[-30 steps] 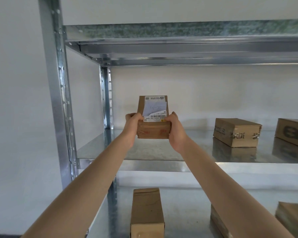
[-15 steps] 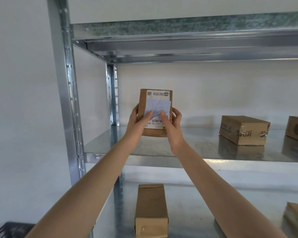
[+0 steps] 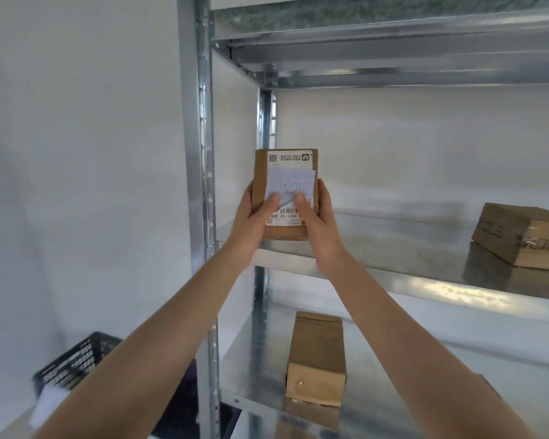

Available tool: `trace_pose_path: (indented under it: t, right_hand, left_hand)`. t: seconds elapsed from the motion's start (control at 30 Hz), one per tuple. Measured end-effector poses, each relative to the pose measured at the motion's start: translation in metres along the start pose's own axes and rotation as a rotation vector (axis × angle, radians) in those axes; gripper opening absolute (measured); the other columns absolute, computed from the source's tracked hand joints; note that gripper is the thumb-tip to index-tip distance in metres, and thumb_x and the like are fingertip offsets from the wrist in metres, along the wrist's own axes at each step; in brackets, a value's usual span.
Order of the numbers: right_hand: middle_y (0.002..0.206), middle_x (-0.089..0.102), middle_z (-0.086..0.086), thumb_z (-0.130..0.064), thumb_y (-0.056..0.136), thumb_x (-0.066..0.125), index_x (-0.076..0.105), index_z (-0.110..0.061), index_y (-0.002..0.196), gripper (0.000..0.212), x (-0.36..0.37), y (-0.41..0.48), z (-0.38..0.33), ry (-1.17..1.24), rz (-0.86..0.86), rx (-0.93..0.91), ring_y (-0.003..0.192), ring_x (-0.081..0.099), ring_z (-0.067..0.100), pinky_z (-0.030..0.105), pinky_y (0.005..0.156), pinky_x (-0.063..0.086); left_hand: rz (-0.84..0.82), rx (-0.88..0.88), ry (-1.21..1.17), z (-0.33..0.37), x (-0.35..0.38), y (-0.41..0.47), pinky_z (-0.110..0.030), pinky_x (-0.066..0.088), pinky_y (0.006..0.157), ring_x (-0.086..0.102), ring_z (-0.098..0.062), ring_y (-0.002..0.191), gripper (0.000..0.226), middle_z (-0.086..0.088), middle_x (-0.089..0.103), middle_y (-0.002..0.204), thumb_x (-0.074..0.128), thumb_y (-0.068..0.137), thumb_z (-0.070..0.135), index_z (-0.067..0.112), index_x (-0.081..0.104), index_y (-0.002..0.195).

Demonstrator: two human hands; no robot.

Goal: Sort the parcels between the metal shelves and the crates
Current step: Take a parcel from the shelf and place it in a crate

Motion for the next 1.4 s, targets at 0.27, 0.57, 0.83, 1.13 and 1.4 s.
trace_pose_path:
  t: [0.27, 0.57, 0.83, 1.13, 1.4]
  right_hand:
    - [0.140, 0.058, 0.006, -0.017, 0.105, 0.047, 0.033, -0.019, 0.153, 0.050, 0.109, -0.030, -0.006, 0.072, -0.102, -0.002, 0.115, 0.065, 0.012, 0.025, 0.091, 0.055]
    - [0.141, 0.057, 0.008, -0.015, 0.106, 0.044, 0.034, -0.015, 0.151, 0.045, 0.296, -0.091, 0.011, 0.116, -0.285, 0.004, 0.124, 0.060, 0.019, 0.029, 0.099, 0.052]
    - [0.137, 0.061, 0.001, -0.024, 0.105, 0.047, 0.038, -0.022, 0.148, 0.045, 0.397, -0.106, 0.060, 0.118, -0.350, 0.111, 0.118, 0.064, 0.014, 0.029, 0.093, 0.055]
    - [0.133, 0.063, -0.001, -0.026, 0.104, 0.048, 0.040, -0.026, 0.146, 0.042, 0.447, -0.042, 0.170, 0.132, -0.356, 0.195, 0.114, 0.066, 0.013, 0.028, 0.087, 0.057]
    - [0.132, 0.063, -0.004, -0.027, 0.105, 0.045, 0.040, -0.028, 0.144, 0.039, 0.442, 0.037, 0.282, 0.072, -0.298, 0.289, 0.112, 0.067, 0.012, 0.028, 0.086, 0.058]
  left_hand:
    - [0.022, 0.069, 0.032, 0.052, -0.099, -0.040, -0.018, 0.055, 0.076, 0.069, -0.004, 0.099, 0.038, 0.006, 0.067, 0.118, 0.055, 0.099, 0.014, 0.019, 0.048, 0.137]
    - [0.135, 0.057, 0.100, 0.091, -0.284, -0.121, -0.020, 0.055, 0.078, 0.069, -0.009, 0.103, 0.040, 0.004, 0.067, 0.121, 0.055, 0.100, 0.016, 0.018, 0.047, 0.139]
    - [0.194, 0.008, 0.141, 0.076, -0.397, -0.138, -0.025, 0.056, 0.082, 0.068, -0.019, 0.111, 0.048, -0.005, 0.065, 0.130, 0.058, 0.099, 0.021, 0.014, 0.043, 0.144]
    - [0.207, -0.082, 0.179, -0.001, -0.475, -0.071, -0.028, 0.058, 0.084, 0.068, -0.021, 0.109, 0.043, -0.006, 0.066, 0.127, 0.056, 0.100, 0.018, 0.013, 0.045, 0.141]
    - [0.174, -0.206, 0.196, -0.099, -0.505, 0.019, -0.020, 0.056, 0.072, 0.070, -0.009, 0.097, 0.039, -0.001, 0.066, 0.125, 0.056, 0.100, 0.019, 0.019, 0.045, 0.137]
Point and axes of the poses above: each hand's wrist, its own y-axis towards the middle knuckle, its own x-axis out of the palm, z = x × y, the point moved 7 cm from there along y, towards the middle knuckle
